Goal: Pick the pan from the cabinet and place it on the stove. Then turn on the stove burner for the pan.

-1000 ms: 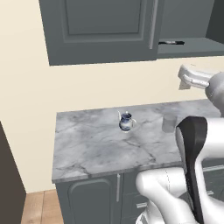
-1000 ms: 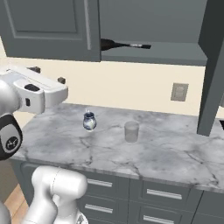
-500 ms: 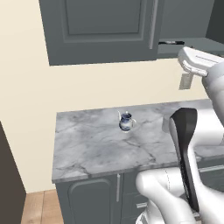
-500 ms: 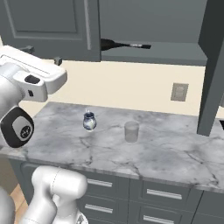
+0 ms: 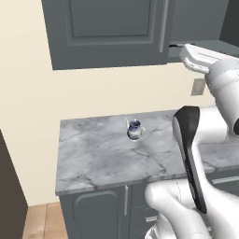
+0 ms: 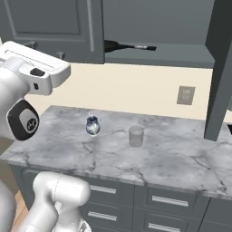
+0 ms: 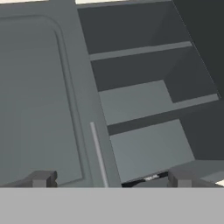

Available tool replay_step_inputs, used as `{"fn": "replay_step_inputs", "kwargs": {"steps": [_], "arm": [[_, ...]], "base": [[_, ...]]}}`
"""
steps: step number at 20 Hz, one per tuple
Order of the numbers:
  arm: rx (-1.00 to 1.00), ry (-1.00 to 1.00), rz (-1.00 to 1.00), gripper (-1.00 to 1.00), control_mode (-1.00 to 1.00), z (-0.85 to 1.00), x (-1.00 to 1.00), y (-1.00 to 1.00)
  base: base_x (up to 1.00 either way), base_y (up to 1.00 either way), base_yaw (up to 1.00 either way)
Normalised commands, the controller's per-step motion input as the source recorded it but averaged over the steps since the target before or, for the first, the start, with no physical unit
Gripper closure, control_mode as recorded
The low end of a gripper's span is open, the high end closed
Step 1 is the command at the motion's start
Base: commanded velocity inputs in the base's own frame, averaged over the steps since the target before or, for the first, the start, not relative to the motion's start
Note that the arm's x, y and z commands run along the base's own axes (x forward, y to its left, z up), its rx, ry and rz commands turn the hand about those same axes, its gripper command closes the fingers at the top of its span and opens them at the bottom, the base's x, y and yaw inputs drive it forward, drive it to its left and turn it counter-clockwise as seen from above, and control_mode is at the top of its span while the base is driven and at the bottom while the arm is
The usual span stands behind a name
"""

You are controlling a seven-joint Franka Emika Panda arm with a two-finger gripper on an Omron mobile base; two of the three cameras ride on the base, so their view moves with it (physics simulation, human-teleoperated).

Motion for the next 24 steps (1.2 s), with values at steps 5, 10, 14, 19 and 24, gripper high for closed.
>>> {"fn": "replay_step_inputs", "kwargs": {"steps": [5, 10, 14, 19, 24], "arm": [[-0.04, 0.00, 0.08, -1.00, -1.00, 0.00, 0.39, 0.16], [-0.01, 0.00, 0.06, -1.00, -1.00, 0.00, 0.25, 0.00], [0.00, 0.00, 0.04, -1.00, -1.00, 0.00, 0.28, 0.00], [0.00, 0.00, 0.01, -1.00, -1.00, 0.00, 0.26, 0.00], [-0.01, 0.05, 0.00, -1.00, -1.00, 0.00, 0.21, 0.00]], "base": [[0.00, 0.00, 0.00], [0.00, 0.00, 0.00], [0.00, 0.00, 0.00], [0.00, 0.00, 0.00], [0.00, 0.00, 0.00]]}}
